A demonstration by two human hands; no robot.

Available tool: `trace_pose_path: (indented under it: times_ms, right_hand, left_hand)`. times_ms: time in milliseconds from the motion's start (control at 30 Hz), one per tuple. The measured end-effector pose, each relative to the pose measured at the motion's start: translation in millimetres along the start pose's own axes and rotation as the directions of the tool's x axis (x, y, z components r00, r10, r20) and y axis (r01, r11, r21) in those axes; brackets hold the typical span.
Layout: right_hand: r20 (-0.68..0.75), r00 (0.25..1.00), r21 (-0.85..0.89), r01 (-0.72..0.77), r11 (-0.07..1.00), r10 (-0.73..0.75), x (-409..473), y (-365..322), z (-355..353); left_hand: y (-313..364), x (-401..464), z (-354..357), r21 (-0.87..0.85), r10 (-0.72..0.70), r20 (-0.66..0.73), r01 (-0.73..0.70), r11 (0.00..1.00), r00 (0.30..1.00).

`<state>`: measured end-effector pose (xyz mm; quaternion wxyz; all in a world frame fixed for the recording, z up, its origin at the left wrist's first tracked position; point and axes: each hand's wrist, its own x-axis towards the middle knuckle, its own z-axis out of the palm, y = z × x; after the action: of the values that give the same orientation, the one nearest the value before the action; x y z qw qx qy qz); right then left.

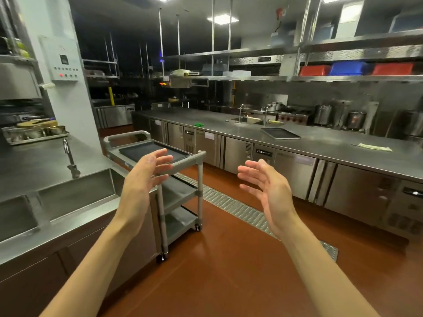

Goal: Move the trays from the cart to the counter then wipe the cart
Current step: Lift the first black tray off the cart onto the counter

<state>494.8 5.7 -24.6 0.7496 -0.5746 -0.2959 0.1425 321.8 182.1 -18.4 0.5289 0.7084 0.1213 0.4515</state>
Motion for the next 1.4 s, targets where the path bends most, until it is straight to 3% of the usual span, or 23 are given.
trace_pose_path:
  times_ms: [467,667,1033,1167,1400]
  right_hand:
    - [0.138,0.990,0.009,-0.023,1.000,0.021,401,134,-23]
    - [0.184,0.983,-0.010,-0.023,1.000,0.025,601,211,-15]
    - [0.253,0.964,0.015,-0.094,0.995,0.087,936,312,-21]
    - [0.368,0.918,0.019,-0.168,0.986,0.149,1060,361,-6]
    - [0.629,0.761,0.059,-0.251,0.966,0.159,1235,406,78]
  left_hand:
    - [-204,284,94,0.052,-0.063,-0.243,0.078,0.996,0.968]
    - [-327,453,138,0.054,-0.086,-0.290,0.106,0.993,0.953]
    - [-486,731,212,0.074,-0.066,-0.391,0.103,0.992,0.918]
    - [-549,809,228,0.092,-0.051,-0.528,0.117,0.989,0.848]
    - [-600,903,221,0.187,0.006,-0.737,0.196,0.963,0.675]
